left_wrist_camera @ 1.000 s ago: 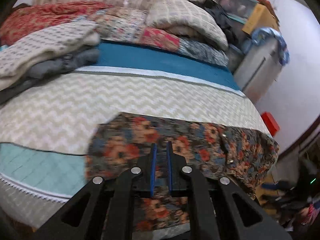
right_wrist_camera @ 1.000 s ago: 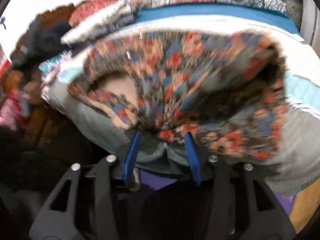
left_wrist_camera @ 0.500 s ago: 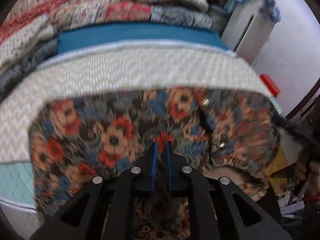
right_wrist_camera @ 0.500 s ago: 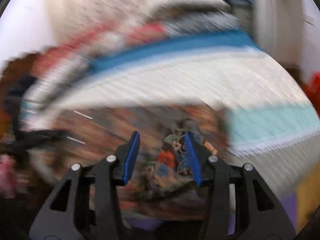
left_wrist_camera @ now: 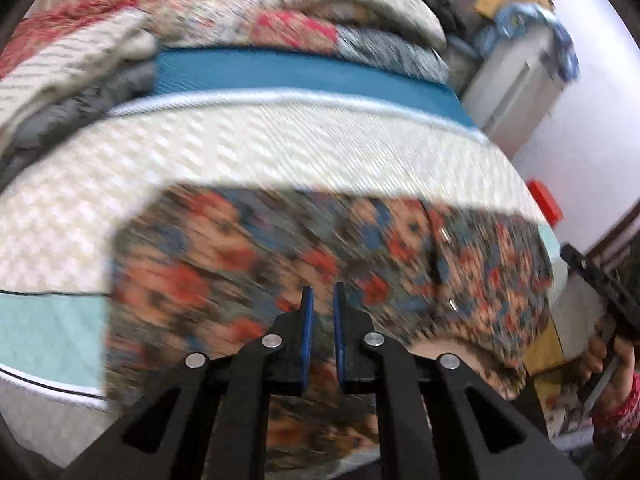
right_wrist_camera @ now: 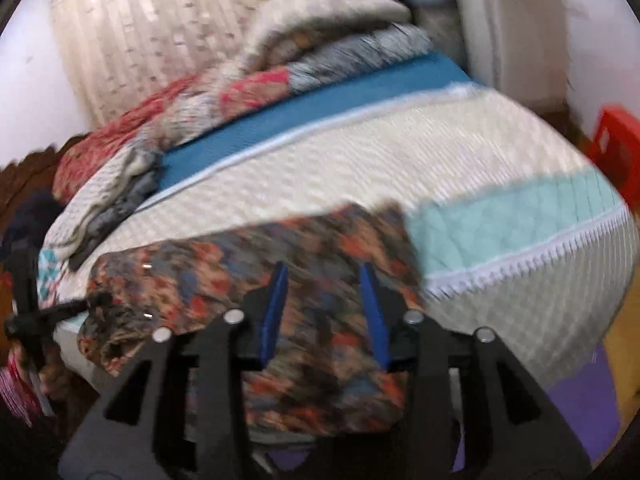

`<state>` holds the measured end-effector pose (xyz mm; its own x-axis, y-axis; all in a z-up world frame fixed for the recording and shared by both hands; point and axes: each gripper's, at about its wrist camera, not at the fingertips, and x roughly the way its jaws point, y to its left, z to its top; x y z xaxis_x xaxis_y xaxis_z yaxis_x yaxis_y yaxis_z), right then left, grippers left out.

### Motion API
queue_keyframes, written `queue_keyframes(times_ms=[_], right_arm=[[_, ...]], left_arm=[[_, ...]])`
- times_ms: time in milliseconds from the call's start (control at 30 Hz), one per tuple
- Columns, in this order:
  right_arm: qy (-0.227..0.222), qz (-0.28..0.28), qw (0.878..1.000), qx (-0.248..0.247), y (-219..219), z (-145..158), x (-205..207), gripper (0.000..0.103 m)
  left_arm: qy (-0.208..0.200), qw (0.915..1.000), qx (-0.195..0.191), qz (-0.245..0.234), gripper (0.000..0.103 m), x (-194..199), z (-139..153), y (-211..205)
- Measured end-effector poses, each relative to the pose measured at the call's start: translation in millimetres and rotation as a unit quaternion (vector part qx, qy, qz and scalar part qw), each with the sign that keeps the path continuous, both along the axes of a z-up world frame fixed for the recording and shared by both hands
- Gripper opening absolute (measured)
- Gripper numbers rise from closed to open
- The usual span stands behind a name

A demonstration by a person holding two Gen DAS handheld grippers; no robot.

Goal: Fold large clothes

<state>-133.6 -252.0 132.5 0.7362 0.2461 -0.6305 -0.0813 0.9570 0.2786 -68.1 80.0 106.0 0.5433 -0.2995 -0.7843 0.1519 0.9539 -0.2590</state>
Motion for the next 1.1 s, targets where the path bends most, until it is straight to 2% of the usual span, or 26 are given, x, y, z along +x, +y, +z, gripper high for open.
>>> queue_keyframes(times_ms=[100, 167, 267, 300, 333, 367, 433, 500, 633, 800, 867, 933, 1000, 1033, 1100], right_arm=[[-0.008, 0.046, 0.999, -0.003, 34, 4, 15, 0.044], [0.009, 0.069, 0.998, 0.003, 53, -4, 30, 0.045], [0.107, 0.061, 0.992, -0.012, 55, -52, 61, 0.045], [0.115, 0.059, 0.992, 0.005, 45, -66, 64, 0.042], [0.111, 0.052, 0.992, 0.017, 38, -70, 63, 0.029], [0.109, 0.046, 0.992, 0.032, 31, -70, 61, 0.026], [0.118, 0.038, 0.991, 0.055, 22, -65, 57, 0.026], [0.120, 0.040, 0.991, 0.052, 17, -63, 53, 0.026], [0.118, 0.023, 0.992, 0.049, 6, -52, 39, 0.027], [0.074, 0.001, 0.995, 0.064, -9, -30, 21, 0.033], [0.064, -0.002, 0.995, 0.074, -11, -28, 20, 0.038], [0.090, -0.007, 0.993, 0.082, -13, -43, 26, 0.042], [0.124, -0.012, 0.989, 0.084, -14, -69, 35, 0.042], [0.117, -0.014, 0.988, 0.098, -16, -74, 34, 0.042], [0.115, -0.019, 0.987, 0.112, -19, -67, 33, 0.042]], left_arm=[[0.000, 0.9994, 0.010, 0.034, 0.052, 9, 1, 21], [0.015, 0.9986, 0.023, 0.045, 0.052, 14, -13, 30], [0.063, 0.9954, 0.051, 0.050, 0.052, 23, -45, 40], [0.065, 0.9959, 0.046, 0.044, 0.052, 20, -56, 42], [0.049, 0.9968, 0.048, 0.041, 0.052, 17, -56, 43], [0.041, 0.9969, 0.058, 0.036, 0.052, 15, -55, 41], [0.040, 0.9961, 0.072, 0.031, 0.052, 11, -54, 38], [0.046, 0.9964, 0.064, 0.030, 0.052, 12, -52, 39], [0.051, 0.9972, 0.025, 0.048, 0.052, 4, -35, 58], [0.011, 0.9980, -0.025, 0.056, 0.052, -5, -1, 67], [0.008, 0.9982, -0.017, 0.057, 0.052, -1, 1, 64], [0.029, 0.9981, 0.003, 0.054, 0.052, 6, -11, 56], [0.064, 0.9961, 0.029, 0.052, 0.052, 16, -36, 49], [0.080, 0.9949, 0.042, 0.044, 0.052, 18, -52, 47], [0.058, 0.9961, 0.050, 0.042, 0.052, 11, -51, 45]])
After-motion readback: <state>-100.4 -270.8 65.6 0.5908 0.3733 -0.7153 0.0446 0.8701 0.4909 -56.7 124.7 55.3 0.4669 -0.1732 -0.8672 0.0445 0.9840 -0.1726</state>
